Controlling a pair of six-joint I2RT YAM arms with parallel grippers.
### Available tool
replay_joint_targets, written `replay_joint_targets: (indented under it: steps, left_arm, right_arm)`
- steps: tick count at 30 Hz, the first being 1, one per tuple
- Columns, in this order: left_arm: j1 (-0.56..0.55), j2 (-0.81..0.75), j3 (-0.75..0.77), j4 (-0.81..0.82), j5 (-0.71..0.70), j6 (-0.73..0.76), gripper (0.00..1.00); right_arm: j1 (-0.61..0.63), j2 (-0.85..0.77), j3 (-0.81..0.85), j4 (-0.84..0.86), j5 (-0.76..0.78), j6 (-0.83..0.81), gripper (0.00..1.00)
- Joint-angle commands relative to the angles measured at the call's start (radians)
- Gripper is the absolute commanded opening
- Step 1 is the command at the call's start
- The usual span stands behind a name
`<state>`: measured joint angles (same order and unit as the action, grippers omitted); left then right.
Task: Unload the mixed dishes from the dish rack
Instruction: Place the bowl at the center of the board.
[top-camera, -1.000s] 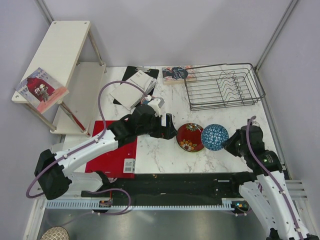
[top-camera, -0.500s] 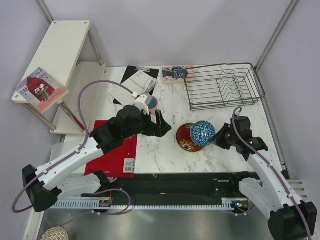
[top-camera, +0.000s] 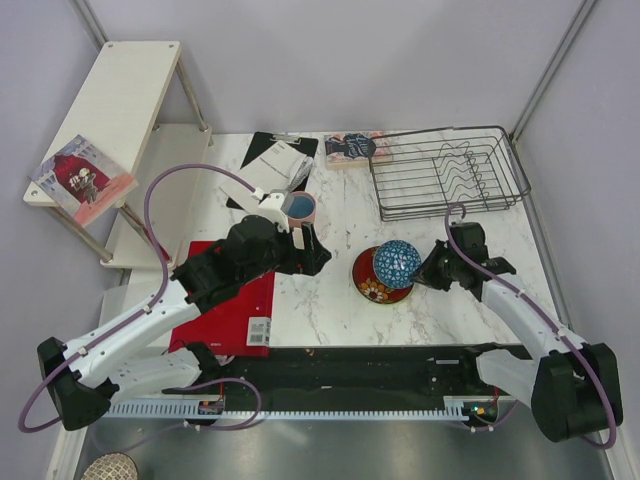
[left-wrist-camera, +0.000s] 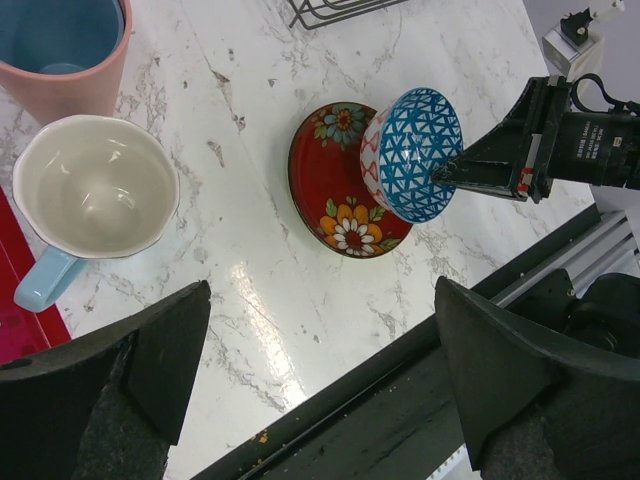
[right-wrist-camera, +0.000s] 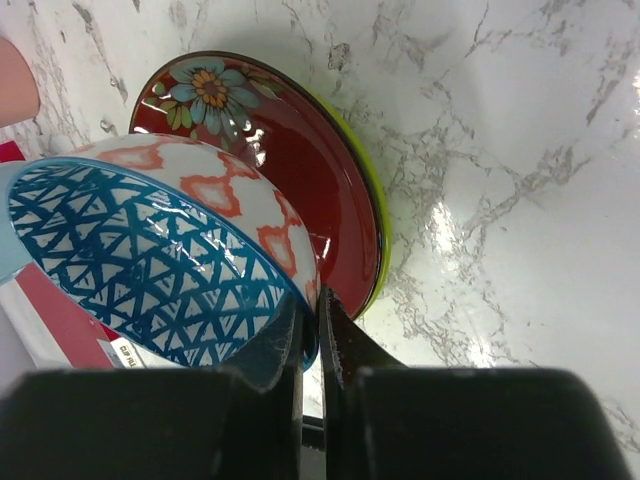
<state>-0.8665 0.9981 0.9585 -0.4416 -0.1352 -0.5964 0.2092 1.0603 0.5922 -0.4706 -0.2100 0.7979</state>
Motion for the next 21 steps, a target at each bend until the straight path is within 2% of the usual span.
replay_joint_targets:
  steps: [1, 21]
  left_arm:
    - [-0.005, -0.012, -0.009, -0.002, -0.044, 0.033, 0.99]
    - [-0.005, 0.016, -0.033, -0.002, -0.04, 0.017, 0.99]
  right_arm:
    - [0.016, 0.055, 0.075, 0.115, -0.026, -0.008, 0.0]
    - [0.076, 0.167, 0.032, 0.174, -0.011, -0.032, 0.0]
